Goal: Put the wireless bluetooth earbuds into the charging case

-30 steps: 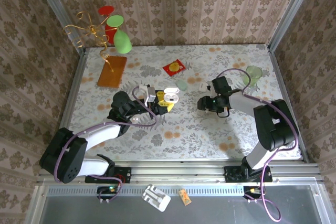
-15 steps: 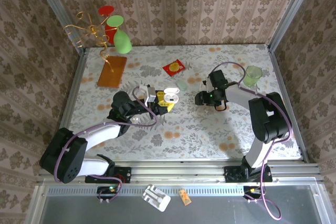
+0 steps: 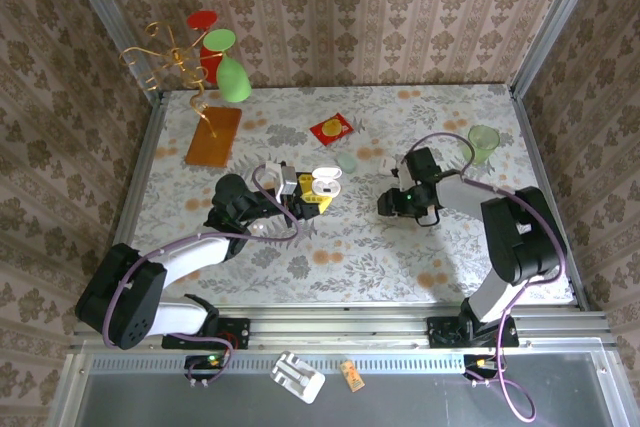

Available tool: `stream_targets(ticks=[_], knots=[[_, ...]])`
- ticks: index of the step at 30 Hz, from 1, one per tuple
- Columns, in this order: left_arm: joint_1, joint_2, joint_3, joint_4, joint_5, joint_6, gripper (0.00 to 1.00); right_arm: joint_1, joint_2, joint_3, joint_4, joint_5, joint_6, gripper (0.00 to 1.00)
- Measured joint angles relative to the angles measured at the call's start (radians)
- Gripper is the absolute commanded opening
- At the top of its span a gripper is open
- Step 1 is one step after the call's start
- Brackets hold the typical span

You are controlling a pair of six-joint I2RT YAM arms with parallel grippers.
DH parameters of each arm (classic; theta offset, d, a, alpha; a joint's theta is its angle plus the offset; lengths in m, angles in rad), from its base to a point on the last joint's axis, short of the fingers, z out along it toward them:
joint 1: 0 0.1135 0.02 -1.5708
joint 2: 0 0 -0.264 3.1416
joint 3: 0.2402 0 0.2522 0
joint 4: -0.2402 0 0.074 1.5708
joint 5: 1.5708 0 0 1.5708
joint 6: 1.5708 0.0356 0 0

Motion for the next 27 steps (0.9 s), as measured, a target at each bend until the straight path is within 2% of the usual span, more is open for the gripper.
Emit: stream_targets(ticks=[9, 15, 22, 27], knots=[[0.000, 0.000, 0.000, 0.000, 0.000, 0.000, 0.25, 0.000, -0.082, -0.094, 0.001, -0.048, 0.040, 0.50], [0.000, 0.005, 0.000, 0.005, 0.000, 0.000, 0.25, -0.002, -0.146, -0.096, -0.018, 0.020, 0.106, 0.52], [0.000, 0.013, 0.000, 0.008, 0.000, -0.001, 0.25, -0.010, -0.121, -0.043, 0.018, 0.084, 0.291, 0.52], [0.000, 0.013, 0.000, 0.007, 0.000, 0.000, 0.25, -0.008, -0.067, 0.002, 0.025, 0.082, 0.346, 0.50]])
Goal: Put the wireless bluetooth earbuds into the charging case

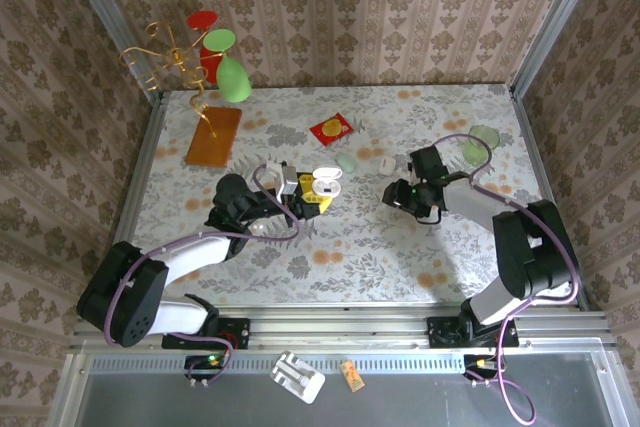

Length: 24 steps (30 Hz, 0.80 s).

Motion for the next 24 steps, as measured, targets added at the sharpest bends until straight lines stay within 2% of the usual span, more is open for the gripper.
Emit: stream_targets(ticks=[11, 24], knots=[[0.007, -0.002, -0.002, 0.001, 0.000, 0.000, 0.25, 0.016, 0.107, 0.072, 0.006, -0.042, 0.037, 0.44], [0.013, -0.021, -0.016, 0.000, 0.000, 0.001, 0.26, 0.019, 0.189, 0.173, -0.032, -0.053, -0.060, 0.42]])
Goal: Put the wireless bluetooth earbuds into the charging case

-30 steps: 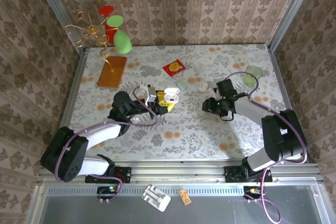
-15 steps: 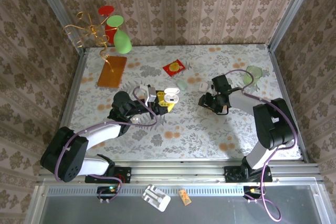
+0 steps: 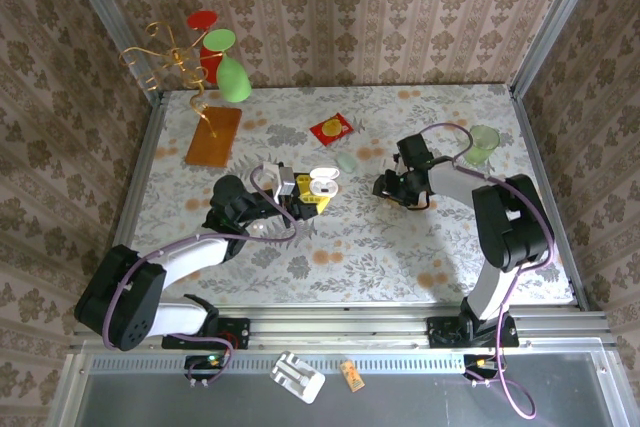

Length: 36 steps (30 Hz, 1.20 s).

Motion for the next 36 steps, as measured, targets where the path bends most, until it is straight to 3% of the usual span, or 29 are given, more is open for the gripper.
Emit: stream_targets(ticks=[6, 15, 21, 36], knots=[[0.000, 0.000, 0.000, 0.000, 0.000, 0.000, 0.25, 0.028, -0.010, 0.021, -0.050, 0.067, -0.063, 0.43], [0.009, -0.060, -0.024, -0.016, -0.002, 0.014, 0.26, 0.148, -0.065, 0.041, -0.175, 0.370, -0.163, 0.40], [0.021, -0.147, -0.041, -0.079, -0.016, 0.044, 0.26, 0.214, -0.040, 0.078, -0.244, 0.504, -0.211, 0.39], [0.021, -0.253, -0.060, -0.216, -0.042, 0.096, 0.26, 0.279, 0.109, 0.204, -0.325, 0.609, -0.273, 0.35]])
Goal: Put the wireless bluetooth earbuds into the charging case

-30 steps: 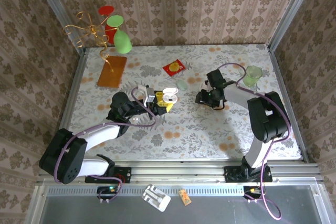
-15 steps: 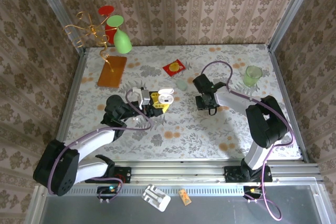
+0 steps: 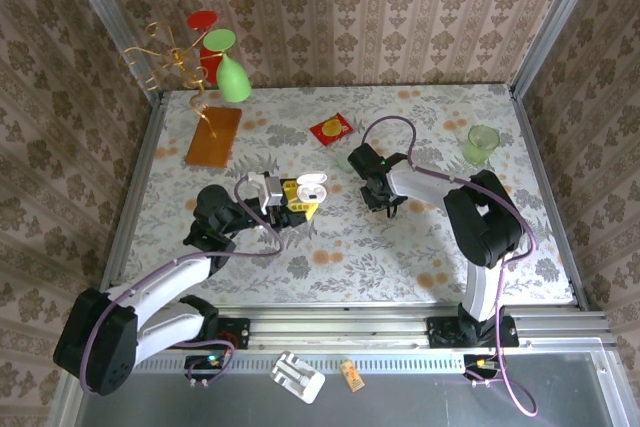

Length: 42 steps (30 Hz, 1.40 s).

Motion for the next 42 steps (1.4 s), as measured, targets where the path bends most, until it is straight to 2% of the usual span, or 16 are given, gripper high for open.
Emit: stream_targets(ticks=[10, 25, 37, 42], knots=[[0.000, -0.003, -0.006, -0.025, -0.004, 0.008, 0.26, 0.032, 0.050, 0.044, -0.060, 0.074, -0.021, 0.33], [0.000, -0.004, -0.006, -0.033, -0.004, 0.011, 0.26, 0.043, 0.083, 0.064, -0.092, 0.106, -0.040, 0.31], [0.000, -0.004, -0.006, -0.033, -0.003, 0.012, 0.26, 0.043, 0.105, 0.082, -0.099, 0.127, -0.050, 0.20], [0.000, -0.004, -0.006, -0.033, -0.003, 0.012, 0.26, 0.043, 0.104, 0.082, -0.098, 0.126, -0.051, 0.19]])
